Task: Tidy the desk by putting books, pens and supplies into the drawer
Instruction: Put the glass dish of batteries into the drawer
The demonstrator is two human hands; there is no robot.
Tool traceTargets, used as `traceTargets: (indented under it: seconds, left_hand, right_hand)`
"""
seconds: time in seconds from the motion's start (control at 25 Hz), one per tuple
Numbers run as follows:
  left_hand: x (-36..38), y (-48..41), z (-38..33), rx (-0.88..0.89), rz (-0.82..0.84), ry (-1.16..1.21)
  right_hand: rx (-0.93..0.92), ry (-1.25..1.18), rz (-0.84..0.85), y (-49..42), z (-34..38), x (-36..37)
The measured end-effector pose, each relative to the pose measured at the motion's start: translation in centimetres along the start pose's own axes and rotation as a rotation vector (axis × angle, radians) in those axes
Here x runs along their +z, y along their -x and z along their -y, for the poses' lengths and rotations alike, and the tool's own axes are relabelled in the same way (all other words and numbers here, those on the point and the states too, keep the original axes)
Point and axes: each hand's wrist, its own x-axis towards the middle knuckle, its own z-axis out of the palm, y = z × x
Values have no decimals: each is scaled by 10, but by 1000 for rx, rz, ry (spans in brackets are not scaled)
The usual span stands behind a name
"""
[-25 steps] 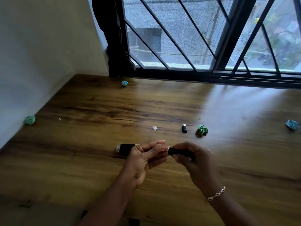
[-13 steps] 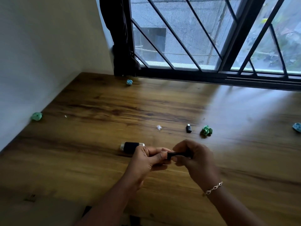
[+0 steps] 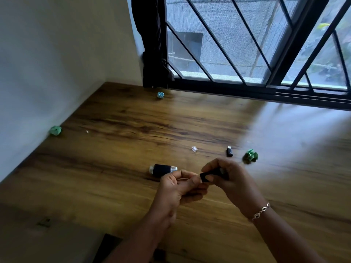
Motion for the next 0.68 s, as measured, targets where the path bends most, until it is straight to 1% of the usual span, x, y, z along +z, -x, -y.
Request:
traceTargets:
  seconds: [0.12, 0.2, 0.48, 0.68]
  left_hand:
    - [-3, -2, 0, 0, -31, 23]
    - [-3, -2, -1, 10, -41, 18]
    - [-9, -1, -6, 45, -9, -70]
    - [-9, 1, -8, 69, -41, -39]
  right_hand:
    - [58, -92, -39, 0, 1, 1]
    - [69, -103, -66, -1, 1, 2]
    - [81, -197, -104, 1, 4, 5]
    - [90, -207, -60, -2, 11, 3]
